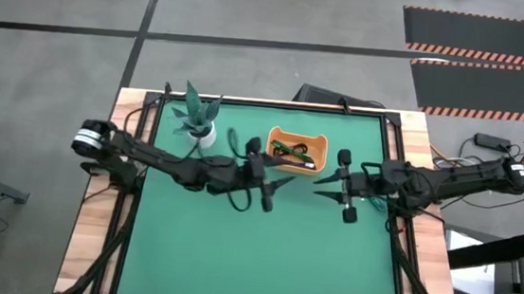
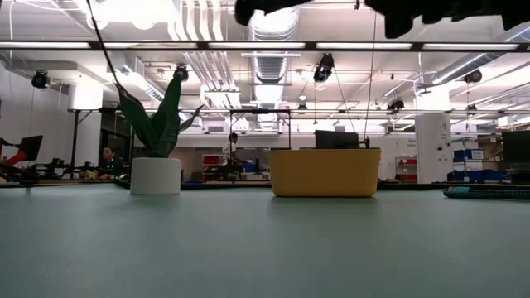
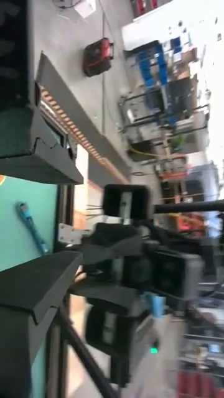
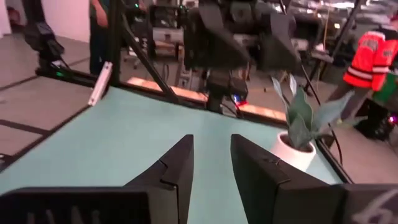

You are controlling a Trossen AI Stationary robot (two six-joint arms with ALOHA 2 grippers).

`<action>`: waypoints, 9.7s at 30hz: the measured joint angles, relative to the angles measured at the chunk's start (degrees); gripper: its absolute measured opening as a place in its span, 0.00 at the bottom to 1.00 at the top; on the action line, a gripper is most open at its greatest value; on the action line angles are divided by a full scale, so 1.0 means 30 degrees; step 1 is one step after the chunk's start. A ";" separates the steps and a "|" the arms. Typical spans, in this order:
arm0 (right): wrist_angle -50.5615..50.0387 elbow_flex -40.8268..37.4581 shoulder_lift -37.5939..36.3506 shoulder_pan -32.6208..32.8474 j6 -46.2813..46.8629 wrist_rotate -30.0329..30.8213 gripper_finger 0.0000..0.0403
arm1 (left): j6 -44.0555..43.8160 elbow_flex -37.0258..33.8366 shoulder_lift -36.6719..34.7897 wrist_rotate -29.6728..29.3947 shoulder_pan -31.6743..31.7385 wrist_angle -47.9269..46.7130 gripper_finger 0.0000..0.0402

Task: Pick and place USB-C Cables
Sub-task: Put the blue charger cable into the yellow bin

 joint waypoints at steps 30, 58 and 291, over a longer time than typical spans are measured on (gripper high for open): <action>-0.9816 0.0149 -0.4849 0.1346 0.6821 0.7522 0.17 | 0.1082 0.4476 0.4220 0.1274 0.1213 -0.6418 0.43; -2.7327 0.5209 0.3988 -0.4023 1.8466 0.5503 0.17 | 0.2687 0.3089 0.1633 0.0841 0.1237 -0.8007 0.43; 0.6491 -0.1107 0.2161 -0.4986 0.5153 -0.5141 0.10 | -0.4014 -0.0175 0.5257 0.5497 0.2284 0.7001 0.05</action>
